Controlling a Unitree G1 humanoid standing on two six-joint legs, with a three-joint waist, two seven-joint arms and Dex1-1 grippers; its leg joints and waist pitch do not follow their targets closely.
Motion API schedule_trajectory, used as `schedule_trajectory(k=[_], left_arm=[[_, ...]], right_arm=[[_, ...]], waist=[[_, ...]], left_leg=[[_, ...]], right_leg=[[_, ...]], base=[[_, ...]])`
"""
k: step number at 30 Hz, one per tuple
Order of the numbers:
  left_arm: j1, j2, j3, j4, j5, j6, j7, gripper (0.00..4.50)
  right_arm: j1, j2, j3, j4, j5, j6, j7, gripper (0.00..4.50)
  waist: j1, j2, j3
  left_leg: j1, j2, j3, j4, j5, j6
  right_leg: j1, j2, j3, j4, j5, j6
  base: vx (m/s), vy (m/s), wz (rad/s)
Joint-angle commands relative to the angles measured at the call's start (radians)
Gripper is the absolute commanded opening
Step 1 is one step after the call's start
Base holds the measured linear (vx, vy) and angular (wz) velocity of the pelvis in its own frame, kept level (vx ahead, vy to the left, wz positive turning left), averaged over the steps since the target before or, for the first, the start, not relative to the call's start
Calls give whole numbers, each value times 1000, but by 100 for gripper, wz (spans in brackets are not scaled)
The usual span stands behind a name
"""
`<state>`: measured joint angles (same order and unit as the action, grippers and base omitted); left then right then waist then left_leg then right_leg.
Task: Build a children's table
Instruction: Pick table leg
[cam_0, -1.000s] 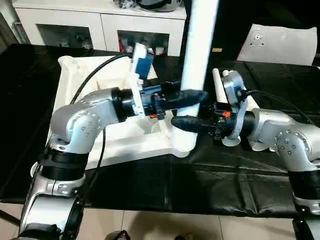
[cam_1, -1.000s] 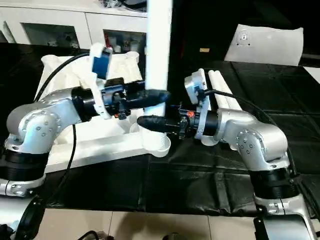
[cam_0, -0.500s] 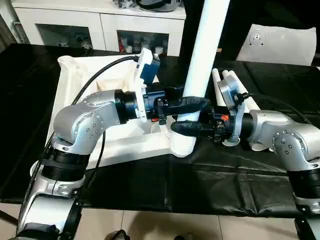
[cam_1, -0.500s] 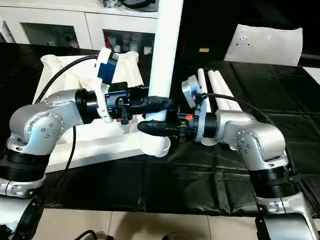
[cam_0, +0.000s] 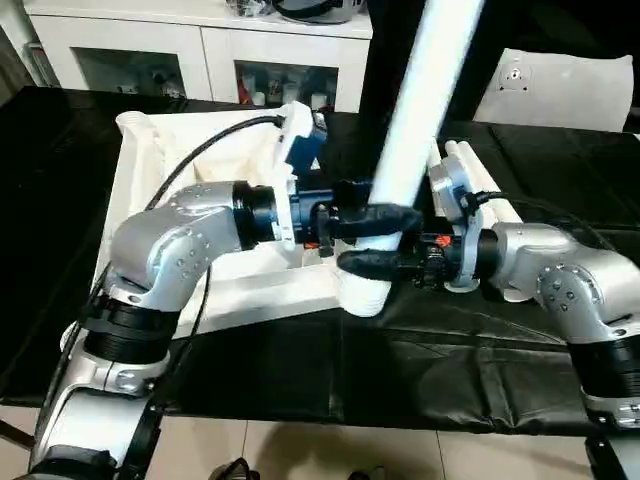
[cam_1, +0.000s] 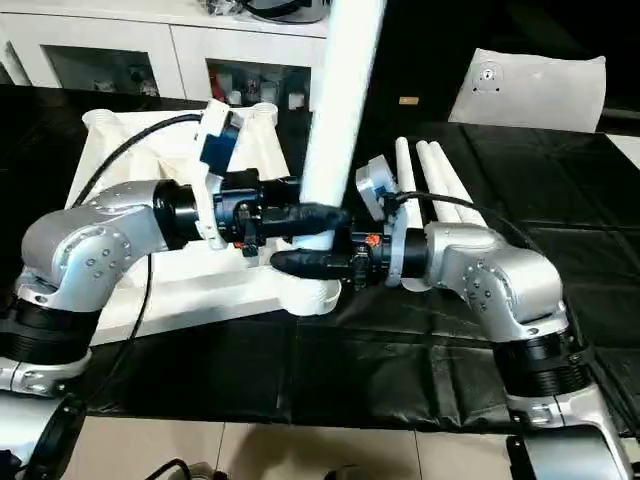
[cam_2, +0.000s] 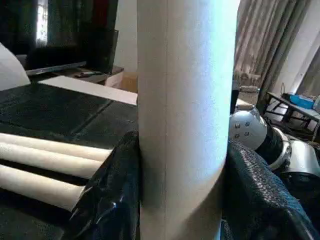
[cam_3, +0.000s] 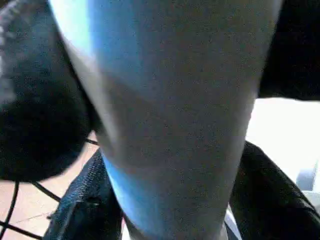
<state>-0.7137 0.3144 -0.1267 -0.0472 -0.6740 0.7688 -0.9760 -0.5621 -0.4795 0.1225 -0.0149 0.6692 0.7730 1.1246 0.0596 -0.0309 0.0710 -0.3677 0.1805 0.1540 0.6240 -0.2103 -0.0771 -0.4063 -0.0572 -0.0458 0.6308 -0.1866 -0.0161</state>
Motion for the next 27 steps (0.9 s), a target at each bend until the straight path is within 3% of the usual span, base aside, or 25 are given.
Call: schedule_trajectory(k=[1, 6, 14, 20, 24, 25, 27], left_arm=[[-21, -2, -5, -31, -19, 0, -22, 192], [-24, 5, -12, -21, -9, -9, -39, 192], [-28, 2, -8, -19, -3, -11, -39, 192], [-29, 14, -30, -13, 47, -40, -30, 191], [-37, -2, -8, -6, 27, -24, -9, 191], [-39, -8, -1, -7, 19, -21, -6, 247], [-47, -39, 39, -9, -25, 5, 27, 261]], right_arm=[[-11, -7, -3, 16, -12, -6, 3, 291], [-13, -15, -4, 15, -6, 2, 20, 291], [-6, -16, -1, 11, 6, 14, 36, 210], [0, -10, 2, 12, -1, 10, 38, 197], [5, -5, -1, 15, -10, 10, 20, 196], [7, -3, -3, 17, -13, 8, 13, 196], [18, 12, -22, 12, 3, 11, -3, 196]], waist=[[3, -10, -80], [3, -10, -80], [4, -8, -81], [4, -8, -81], [3, -6, -81], [5, 0, -81], [5, 1, -82]], left_leg=[[0, 33, 4, -65, -23, 32], [-1, 33, 4, -65, -22, 36], [0, 33, 4, -64, -18, 37], [0, 34, 3, -65, -22, 34], [0, 34, 3, -65, -23, 31], [1, 33, 2, -65, -24, 30], [-1, 33, 3, -64, -26, 28]], right_leg=[[67, -68, 43, -72, -190, -196], [67, -68, 43, -71, -185, -199], [67, -68, 43, -70, -174, -204], [68, -68, 43, -70, -177, -202], [68, -67, 42, -69, -167, -209], [68, -68, 42, -69, -167, -211], [69, -68, 43, -68, -153, -219]], base=[[0, 0, 0], [0, 0, 0], [0, 0, 0], [0, 0, 0], [0, 0, 0], [0, 0, 0], [0, 0, 0]])
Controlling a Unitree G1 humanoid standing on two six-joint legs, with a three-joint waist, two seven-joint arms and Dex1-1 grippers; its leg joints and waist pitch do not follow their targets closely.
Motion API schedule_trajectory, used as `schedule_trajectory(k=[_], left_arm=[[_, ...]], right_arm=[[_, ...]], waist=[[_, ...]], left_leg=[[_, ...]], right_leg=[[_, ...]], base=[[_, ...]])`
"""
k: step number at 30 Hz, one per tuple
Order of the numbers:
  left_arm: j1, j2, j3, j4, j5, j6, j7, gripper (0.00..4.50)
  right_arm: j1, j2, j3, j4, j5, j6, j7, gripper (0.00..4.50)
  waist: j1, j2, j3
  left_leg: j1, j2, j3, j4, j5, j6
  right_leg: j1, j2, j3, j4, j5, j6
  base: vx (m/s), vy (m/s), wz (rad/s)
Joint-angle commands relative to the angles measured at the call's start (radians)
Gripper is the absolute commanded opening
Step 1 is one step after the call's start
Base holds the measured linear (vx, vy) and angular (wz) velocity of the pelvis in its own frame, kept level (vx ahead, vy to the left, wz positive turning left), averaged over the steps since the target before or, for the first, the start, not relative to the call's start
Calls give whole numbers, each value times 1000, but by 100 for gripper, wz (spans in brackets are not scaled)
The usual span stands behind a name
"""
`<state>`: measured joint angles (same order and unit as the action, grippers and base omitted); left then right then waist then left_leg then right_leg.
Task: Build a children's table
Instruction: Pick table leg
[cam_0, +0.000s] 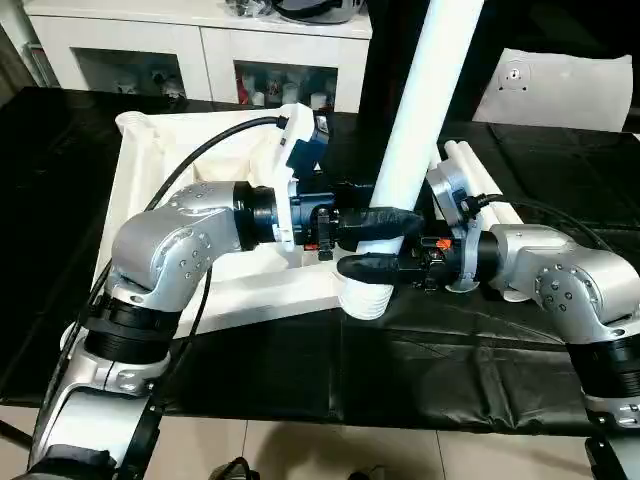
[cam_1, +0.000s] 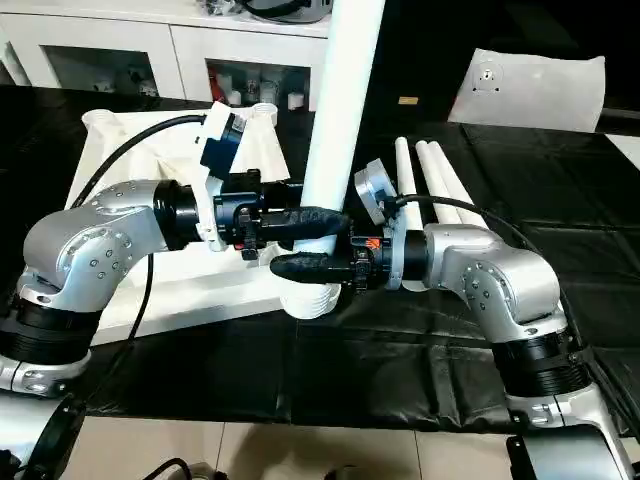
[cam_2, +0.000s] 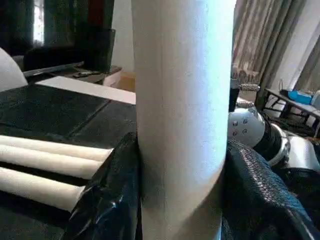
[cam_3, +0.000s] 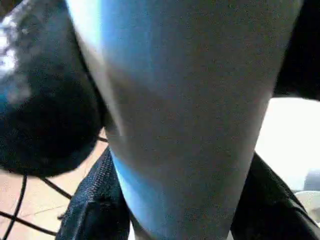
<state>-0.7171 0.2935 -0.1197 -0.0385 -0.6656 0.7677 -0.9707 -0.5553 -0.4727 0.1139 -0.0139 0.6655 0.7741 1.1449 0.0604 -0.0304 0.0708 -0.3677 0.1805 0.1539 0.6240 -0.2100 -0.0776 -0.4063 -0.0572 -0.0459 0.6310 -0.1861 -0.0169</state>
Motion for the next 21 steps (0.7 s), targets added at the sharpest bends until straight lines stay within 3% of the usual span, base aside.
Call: schedule_trajectory(k=[1, 6, 12, 15, 18, 21], left_arm=[[-45, -26, 41, -17, -43, 12, 30, 264], [-44, -69, 99, -28, -103, 10, 72, 306], [-27, -168, 192, -62, -152, -30, 201, 353], [-24, -213, 255, -65, -174, -72, 290, 381], [-30, -177, 296, -47, -99, -110, 379, 383], [-41, -138, 304, -11, -16, -139, 428, 383]], right_arm=[[14, 10, -20, 8, 13, 15, -28, 195], [40, 69, -67, -6, 12, -32, -111, 193], [87, 120, -61, -56, -3, -40, -193, 193], [96, 170, -78, -34, -40, -107, -262, 193], [94, 214, -96, 9, -100, -192, -358, 193], [91, 235, -104, 12, -115, -211, -404, 193]], waist=[[4, -1, -81], [5, 1, -82], [5, 0, -81], [4, -1, -80], [-2, -2, -78], [-6, 5, -77]], left_leg=[[0, 32, 4, -64, -29, 28], [-2, 32, 2, -64, -35, 24], [-3, 34, 1, -65, -42, 22], [-2, 31, 2, -65, -61, 16], [-1, 30, 0, -69, -79, 5], [2, 28, 0, -70, -79, 1]], right_leg=[[68, -67, 43, -71, -154, -218], [70, -68, 41, -70, -155, -223], [72, -67, 41, -75, -165, -218], [69, -67, 40, -80, -202, -205], [65, -63, 38, -84, -251, -166], [61, -60, 39, -87, -269, -133]], base=[[0, 0, 0], [0, 0, 0], [0, 0, 0], [0, 0, 0], [0, 0, 0], [0, 0, 0]])
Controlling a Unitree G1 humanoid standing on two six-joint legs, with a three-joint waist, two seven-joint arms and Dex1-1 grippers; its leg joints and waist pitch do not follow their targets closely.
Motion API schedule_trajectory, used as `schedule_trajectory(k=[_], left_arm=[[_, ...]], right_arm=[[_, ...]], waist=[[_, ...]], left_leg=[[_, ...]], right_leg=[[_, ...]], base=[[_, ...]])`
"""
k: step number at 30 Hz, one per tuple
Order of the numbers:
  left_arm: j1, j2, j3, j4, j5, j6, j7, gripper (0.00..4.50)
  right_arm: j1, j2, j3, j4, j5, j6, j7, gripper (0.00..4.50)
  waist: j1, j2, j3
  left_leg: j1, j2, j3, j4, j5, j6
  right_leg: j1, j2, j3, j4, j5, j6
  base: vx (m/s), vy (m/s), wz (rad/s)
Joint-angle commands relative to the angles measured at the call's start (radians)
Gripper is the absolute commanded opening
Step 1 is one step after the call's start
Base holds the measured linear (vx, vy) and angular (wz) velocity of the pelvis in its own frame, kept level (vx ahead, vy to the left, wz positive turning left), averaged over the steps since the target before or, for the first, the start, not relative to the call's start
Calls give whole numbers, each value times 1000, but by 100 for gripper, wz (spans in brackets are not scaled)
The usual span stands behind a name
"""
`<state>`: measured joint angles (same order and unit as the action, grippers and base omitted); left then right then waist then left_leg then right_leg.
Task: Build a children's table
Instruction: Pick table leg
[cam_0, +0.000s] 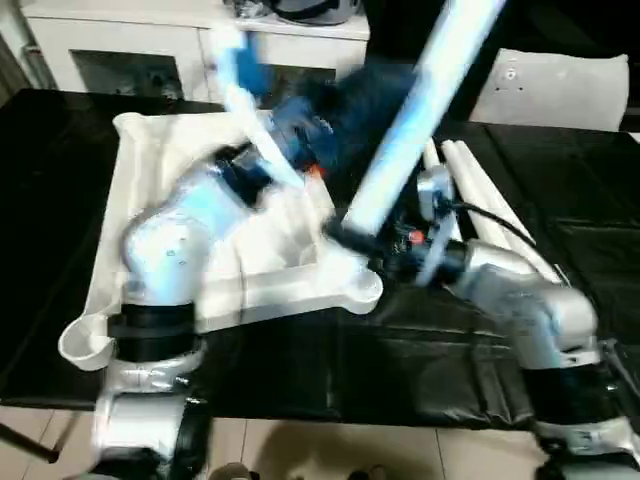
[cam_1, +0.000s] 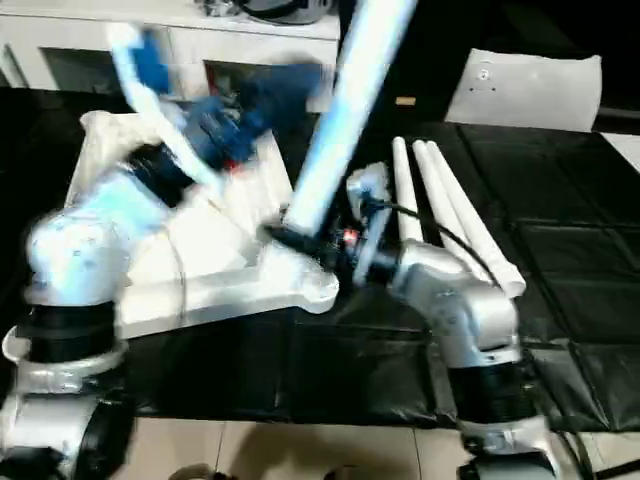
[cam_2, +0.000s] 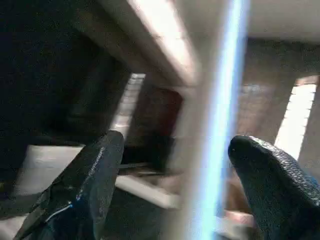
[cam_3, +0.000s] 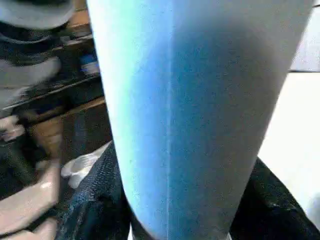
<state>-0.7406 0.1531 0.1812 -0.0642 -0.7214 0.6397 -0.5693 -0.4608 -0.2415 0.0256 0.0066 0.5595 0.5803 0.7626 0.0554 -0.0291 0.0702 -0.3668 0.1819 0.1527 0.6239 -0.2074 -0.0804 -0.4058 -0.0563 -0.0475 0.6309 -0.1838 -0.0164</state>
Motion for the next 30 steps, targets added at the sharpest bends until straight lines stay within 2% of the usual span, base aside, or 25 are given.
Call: schedule_trajectory(k=[1, 2, 3, 4, 5, 6, 8, 9, 13, 14, 15, 18, 19, 20, 21, 22, 23, 24, 26, 28, 30], left_arm=[[-21, 23, -7, 37, 95, -25, 56, 383], [-8, 59, -62, 42, 176, -49, 57, 383], [-8, 59, -62, 42, 176, -49, 57, 383], [6, 89, -116, 26, 221, -43, 54, 383], [10, 99, -132, 20, 228, -38, 55, 383], [15, 99, -146, 16, 236, -36, 62, 383], [21, 98, -189, 11, 255, -44, 63, 383], [22, 95, -205, 11, 261, -45, 61, 383], [29, 94, -234, 3, 264, -46, 8, 383], [33, 93, -234, -10, 249, -51, -15, 383], [36, 91, -232, -19, 237, -54, -31, 383], [50, 102, -228, -59, 179, -29, -83, 383], [53, 105, -229, -63, 174, -27, -90, 383], [58, 110, -232, -70, 166, -27, -101, 383], [73, 123, -248, -90, 164, -41, -132, 383], [75, 124, -251, -93, 165, -44, -137, 383], [80, 121, -248, -98, 162, -34, -135, 383], [80, 113, -242, -92, 165, -30, -121, 383], [77, 101, -223, -53, 202, -44, -70, 383], [77, 98, -214, -26, 228, -59, -38, 383], [92, 100, -193, 19, 272, -79, 33, 400]], right_arm=[[-4, 11, -12, -12, -25, -34, -37, 193], [-1, 18, -5, -17, -35, -38, -45, 193], [-1, 18, -5, -17, -35, -38, -45, 193], [5, 23, 7, -21, -48, -43, -55, 193], [6, 25, 12, -21, -55, -47, -60, 193], [10, 25, 22, -22, -63, -48, -62, 193], [21, 29, 43, -23, -82, -60, -66, 193], [26, 31, 52, -24, -87, -65, -68, 193], [40, 38, 76, -19, -105, -81, -68, 193], [42, 40, 78, -18, -108, -82, -68, 193], [43, 41, 79, -18, -110, -83, -68, 193], [51, 39, 88, -13, -123, -92, -70, 193], [52, 39, 89, -13, -124, -93, -70, 193], [54, 39, 91, -12, -128, -96, -72, 193], [61, 39, 93, -15, -135, -99, -78, 193], [62, 39, 93, -15, -136, -100, -79, 193], [69, 40, 90, -19, -140, -105, -88, 193], [73, 44, 86, -20, -142, -110, -97, 193], [79, 50, 69, -22, -140, -114, -121, 193], [82, 55, 56, -20, -140, -114, -144, 193], [88, 55, 41, -19, -165, -118, -186, 192]], waist=[[0, 7, -77], [0, 9, -79], [1, 11, -80], [-1, 10, -81], [1, 15, -81], [3, 15, -83], [4, 14, -82], [5, 9, -82], [6, 9, -78], [5, 12, -77], [2, 9, -75], [0, 9, -74], [1, 18, -74], [-2, 14, -74], [-1, 19, -74], [-2, 17, -74], [-1, 24, -75], [-1, 29, -76], [-1, 28, -76], [-3, 27, -76], [-7, 26, -76]], left_leg=[[3, 28, -1, -71, -85, 1], [2, 30, -4, -74, -79, 2], [4, 31, -4, -72, -74, 2], [3, 31, -4, -73, -69, 2], [5, 33, -5, -73, -60, 0], [8, 34, -4, -71, -50, -2], [4, 33, -2, -72, -48, -1], [3, 33, -2, -73, -53, 0], [0, 31, -2, -75, -81, -5], [1, 31, -3, -76, -96, -9], [-2, 31, -3, -77, -110, -13], [-1, 30, -3, -76, -120, -15], [0, 30, -4, -77, -125, -17], [1, 31, -3, -77, -131, -17], [2, 31, -4, -77, -129, -17], [-1, 31, -4, -78, -128, -17], [2, 31, -4, -78, -129, -19], [5, 32, -4, -77, -128, -21], [6, 31, -3, -77, -132, -21], [3, 30, -3, -77, -140, -20], [1, 28, -3, -77, -137, -21]], right_leg=[[61, -60, 40, -85, -268, -131], [61, -62, 40, -84, -243, -127], [60, -62, 40, -80, -226, -130], [62, -62, 41, -77, -206, -136], [60, -63, 41, -73, -172, -153], [59, -64, 42, -69, -133, -173], [63, -64, 43, -65, -92, -199], [65, -66, 42, -64, -89, -205], [67, -69, 43, -71, -145, -197], [66, -69, 43, -74, -179, -189], [67, -70, 43, -77, -209, -181], [62, -68, 44, -80, -235, -173], [61, -68, 44, -79, -239, -173], [59, -66, 43, -81, -240, -171], [59, -66, 43, -81, -231, -172], [61, -66, 44, -80, -227, -172], [59, -65, 44, -79, -224, -174], [57, -65, 44, -78, -205, -181], [59, -62, 44, -77, -180, -192], [62, -62, 44, -78, -188, -188], [63, -61, 44, -81, -209, -169]], base=[[0, 0, 0], [0, 0, 0], [0, 0, 0], [0, 0, 0], [0, 0, 0], [0, 0, 0], [0, 0, 0], [0, 0, 0], [0, 0, 0], [0, 0, 0], [0, 0, 0], [0, 0, 0], [0, 0, 0], [0, 0, 0], [0, 0, 0], [0, 0, 0], [0, 0, 0], [0, 0, 0], [0, 0, 0], [0, 0, 0], [0, 0, 0]])
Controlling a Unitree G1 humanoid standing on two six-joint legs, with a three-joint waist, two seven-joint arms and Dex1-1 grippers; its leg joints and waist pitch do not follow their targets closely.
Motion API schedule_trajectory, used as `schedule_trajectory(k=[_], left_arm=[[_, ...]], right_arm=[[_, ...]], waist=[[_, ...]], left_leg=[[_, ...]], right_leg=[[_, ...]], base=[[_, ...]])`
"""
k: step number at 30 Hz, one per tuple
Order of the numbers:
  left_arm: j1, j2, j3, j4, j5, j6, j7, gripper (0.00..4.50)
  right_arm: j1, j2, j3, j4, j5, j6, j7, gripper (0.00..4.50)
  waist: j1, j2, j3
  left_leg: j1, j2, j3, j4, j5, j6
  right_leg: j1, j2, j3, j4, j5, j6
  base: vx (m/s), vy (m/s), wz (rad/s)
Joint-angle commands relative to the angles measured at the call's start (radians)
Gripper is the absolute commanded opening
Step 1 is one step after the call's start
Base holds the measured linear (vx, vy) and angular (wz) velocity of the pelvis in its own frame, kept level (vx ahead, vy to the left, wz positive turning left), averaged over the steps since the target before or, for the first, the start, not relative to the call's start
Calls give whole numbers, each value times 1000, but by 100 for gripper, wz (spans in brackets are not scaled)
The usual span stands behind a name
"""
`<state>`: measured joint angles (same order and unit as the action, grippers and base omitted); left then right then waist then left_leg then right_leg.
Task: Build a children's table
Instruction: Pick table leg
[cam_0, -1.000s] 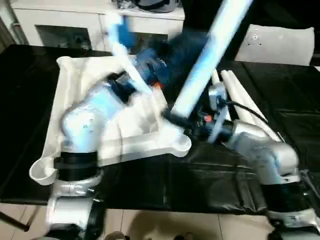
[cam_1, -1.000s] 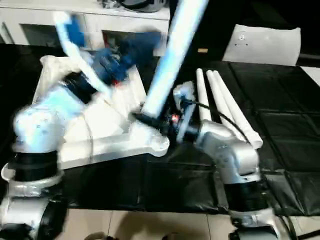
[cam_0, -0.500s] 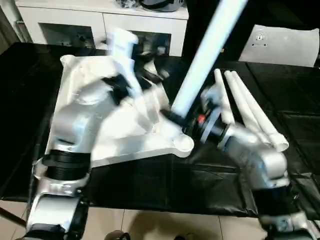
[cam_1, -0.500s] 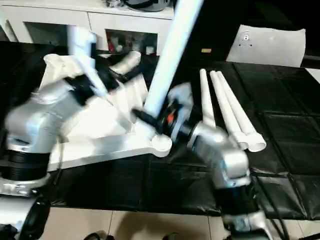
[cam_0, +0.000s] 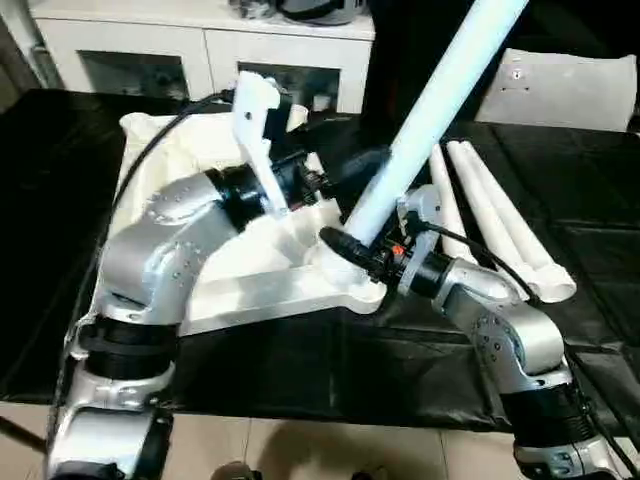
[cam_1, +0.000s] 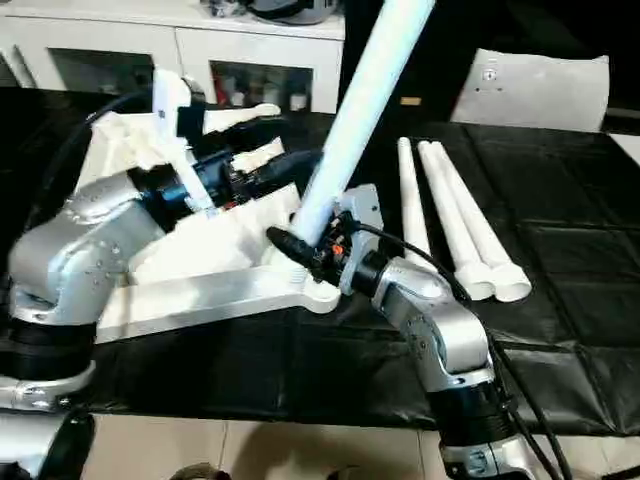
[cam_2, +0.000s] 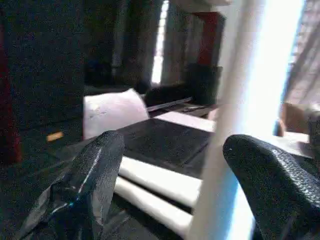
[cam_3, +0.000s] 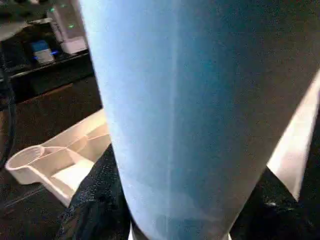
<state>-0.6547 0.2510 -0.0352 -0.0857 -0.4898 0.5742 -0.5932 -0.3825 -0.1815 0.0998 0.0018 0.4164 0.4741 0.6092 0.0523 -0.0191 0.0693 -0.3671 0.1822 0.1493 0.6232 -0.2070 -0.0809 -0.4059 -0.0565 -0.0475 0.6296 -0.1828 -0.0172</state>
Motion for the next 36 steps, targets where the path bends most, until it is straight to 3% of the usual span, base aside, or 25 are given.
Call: schedule_trajectory(k=[1, 3, 4, 5, 7, 9, 10, 11, 13, 17, 19, 20, 25, 27, 28, 31, 33, 36], left_arm=[[20, -3, 49, 66, 65, -17, 117, 411], [58, -5, 83, 100, 134, -61, 222, 418], [84, 3, 84, 105, 160, -101, 229, 421], [84, 3, 84, 105, 160, -101, 229, 430], [160, 12, 86, 69, 171, -83, 239, 430], [193, 11, 81, 48, 181, -78, 249, 439], [214, 7, 81, 48, 194, -109, 257, 439], [235, 2, 88, 50, 195, -124, 263, 439], [261, 12, 79, 55, 203, -142, 255, 439], [311, 37, 48, 51, 227, -190, 206, 439], [331, 74, 13, 43, 247, -188, 159, 450], [338, 89, -2, 42, 249, -186, 132, 450], [353, 126, -50, 73, 310, -267, 93, 450], [361, 140, -72, 75, 327, -302, 66, 450], [361, 140, -72, 75, 327, -303, 66, 450], [359, 169, -91, 81, 307, -260, 1, 450], [356, 196, -107, 82, 288, -241, -62, 450], [350, 211, -125, 89, 280, -224, -111, 450]], right_arm=[[18, -2, -43, -17, -30, -22, -50, 192], [39, 8, -58, -32, -48, -45, -94, 192], [55, 21, -66, -45, -57, -70, -121, 192], [55, 21, -66, -45, -57, -70, -121, 192], [80, 29, -59, -72, -91, -57, -179, 192], [89, 24, -53, -85, -109, -18, -210, 192], [95, 27, -57, -86, -110, -13, -224, 192], [102, 22, -54, -86, -118, -13, -231, 192], [112, 16, -54, -93, -116, 14, -239, 192], [132, 34, -64, -120, -115, 0, -264, 192], [138, 43, -60, -135, -130, -14, -281, 192], [140, 41, -56, -142, -133, 3, -286, 192], [175, 5, -36, -174, -121, 75, -261, 192], [184, -2, -33, -181, -123, 54, -250, 192], [184, -2, -33, -181, -123, 54, -250, 192], [188, 7, -47, -181, -115, 63, -265, 192], [191, 16, -53, -198, -106, 88, -273, 192], [196, 21, -63, -215, -90, 118, -276, 192]], waist=[[-6, 17, -74], [-12, 15, -75], [-13, 22, -75], [-21, 19, -76], [-24, 25, -79], [-24, 24, -79], [-25, 20, -77], [-25, 23, -74], [-25, 16, -72], [-28, 19, -69], [-28, 27, -70], [-30, 24, -69], [-28, 28, -68], [-27, 27, -68], [-27, 26, -68], [-25, 46, -67], [-27, 40, -66], [-26, 42, -67]], left_leg=[[2, 28, -1, -77, -140, -22], [-1, 25, 0, -75, -138, -22], [-2, 24, -2, -75, -138, -21], [-4, 23, -2, -77, -141, -21], [-3, 27, -5, -78, -130, -22], [1, 29, -3, -77, -126, -14], [1, 30, -2, -78, -132, -12], [0, 30, -3, -81, -151, -11], [4, 30, -1, -81, -176, -10], [2, 30, -3, -86, -205, -15], [5, 32, -4, -86, -211, -22], [3, 31, -5, -87, -212, -22], [6, 31, -5, -89, -217, -24], [4, 31, -5, -89, -221, -23], [4, 31, -5, -90, -223, -23], [8, 31, -7, -90, -233, -34], [8, 28, -6, -91, -253, -34], [7, 27, -5, -89, -241, -27]], right_leg=[[62, -60, 43, -81, -217, -164], [65, -58, 42, -85, -225, -144], [64, -59, 43, -86, -231, -139], [65, -59, 42, -89, -244, -131], [62, -59, 41, -82, -218, -144], [59, -57, 43, -79, -175, -165], [57, -56, 43, -80, -177, -168], [58, -57, 43, -83, -199, -168], [55, -58, 44, -88, -243, -160], [50, -59, 46, -93, -300, -127], [46, -59, 47, -92, -281, -131], [48, -58, 47, -91, -278, -130], [49, -57, 49, -92, -259, -135], [51, -60, 50, -90, -261, -134], [50, -60, 49, -91, -266, -135], [46, -60, 49, -88, -262, -146], [47, -60, 49, -91, -279, -147], [48, -60, 50, -91, -297, -148]], base=[[0, 0, 0], [0, 0, 0], [0, 0, 0], [0, 0, 0], [0, 0, 0], [0, 0, 0], [0, 0, 0], [0, 0, 0], [0, 0, 0], [0, 0, 0], [0, 0, 0], [0, 0, 0], [0, 0, 0], [0, 0, 0], [0, 0, 0], [0, 0, 0], [0, 0, 0], [0, 0, 0]])
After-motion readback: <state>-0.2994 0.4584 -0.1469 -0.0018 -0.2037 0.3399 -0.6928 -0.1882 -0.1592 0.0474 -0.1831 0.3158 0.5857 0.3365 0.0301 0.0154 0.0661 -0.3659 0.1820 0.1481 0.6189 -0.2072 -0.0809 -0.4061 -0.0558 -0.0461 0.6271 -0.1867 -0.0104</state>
